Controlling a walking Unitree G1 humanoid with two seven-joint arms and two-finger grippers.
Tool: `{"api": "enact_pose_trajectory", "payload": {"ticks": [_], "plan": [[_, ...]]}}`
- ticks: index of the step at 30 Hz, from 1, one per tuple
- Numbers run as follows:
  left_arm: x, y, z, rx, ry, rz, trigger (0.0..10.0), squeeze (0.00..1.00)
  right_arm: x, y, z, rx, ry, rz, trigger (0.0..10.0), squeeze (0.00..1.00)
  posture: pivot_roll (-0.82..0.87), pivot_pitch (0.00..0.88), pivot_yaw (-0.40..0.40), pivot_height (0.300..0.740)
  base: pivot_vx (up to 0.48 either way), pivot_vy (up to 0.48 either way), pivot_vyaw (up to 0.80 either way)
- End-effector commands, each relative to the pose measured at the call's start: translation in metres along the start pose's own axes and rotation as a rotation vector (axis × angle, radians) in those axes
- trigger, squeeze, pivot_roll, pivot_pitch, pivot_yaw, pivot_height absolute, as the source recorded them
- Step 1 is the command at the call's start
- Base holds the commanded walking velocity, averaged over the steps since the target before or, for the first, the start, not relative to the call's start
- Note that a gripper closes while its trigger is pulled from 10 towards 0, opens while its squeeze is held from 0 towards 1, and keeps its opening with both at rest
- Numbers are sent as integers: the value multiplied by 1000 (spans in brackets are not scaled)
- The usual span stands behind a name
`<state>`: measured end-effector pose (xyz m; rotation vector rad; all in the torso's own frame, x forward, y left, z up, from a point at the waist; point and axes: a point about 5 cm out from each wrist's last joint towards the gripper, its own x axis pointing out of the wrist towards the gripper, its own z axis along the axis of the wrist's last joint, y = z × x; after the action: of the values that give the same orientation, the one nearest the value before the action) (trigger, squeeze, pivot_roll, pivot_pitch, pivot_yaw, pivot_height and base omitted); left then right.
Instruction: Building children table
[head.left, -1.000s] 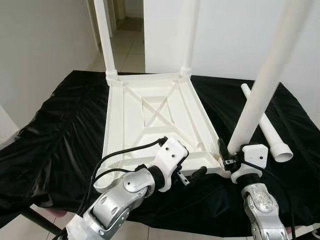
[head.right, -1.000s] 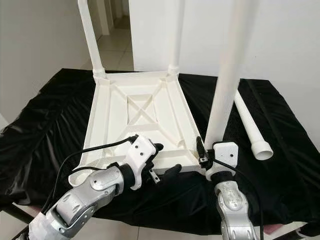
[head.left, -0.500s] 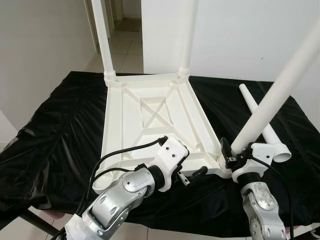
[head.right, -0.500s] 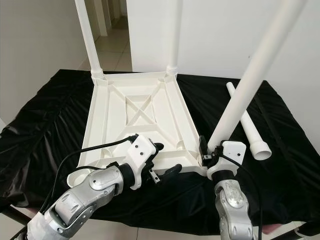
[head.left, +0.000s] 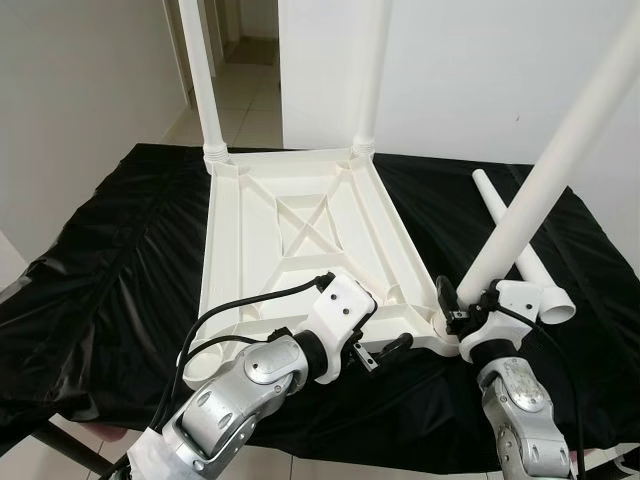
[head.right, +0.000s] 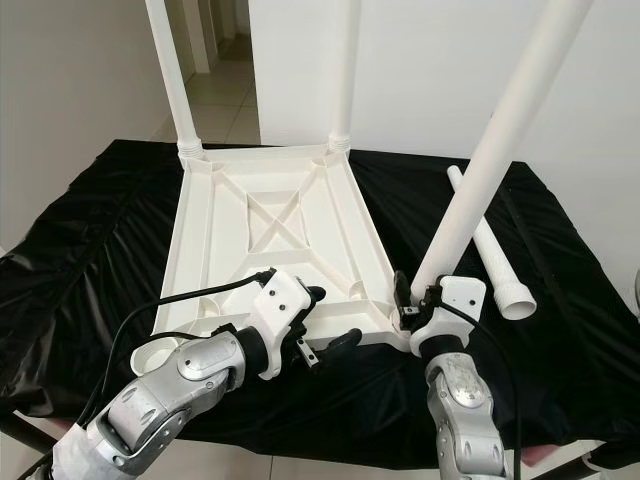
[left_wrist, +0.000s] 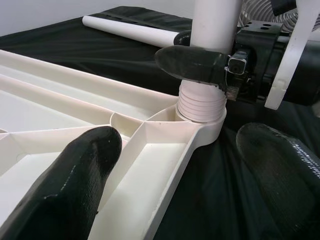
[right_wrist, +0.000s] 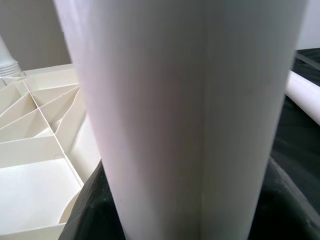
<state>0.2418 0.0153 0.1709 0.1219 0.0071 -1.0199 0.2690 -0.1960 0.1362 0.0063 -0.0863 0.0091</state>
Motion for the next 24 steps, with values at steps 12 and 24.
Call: {"api": "enact_pose_trajectory", "payload": {"ticks": [12,24], "plan": [[-2,-4,4,10,-3,-123,10000,0,-14,1,-35,21,136,-243,10000,0,-28,47,33,740,0,0,0],[-1,-4,5,16,-3,-117,10000,0,-11,6,-28,3,73,-435,10000,0,-15,40,24,740,0,0,0]]}}
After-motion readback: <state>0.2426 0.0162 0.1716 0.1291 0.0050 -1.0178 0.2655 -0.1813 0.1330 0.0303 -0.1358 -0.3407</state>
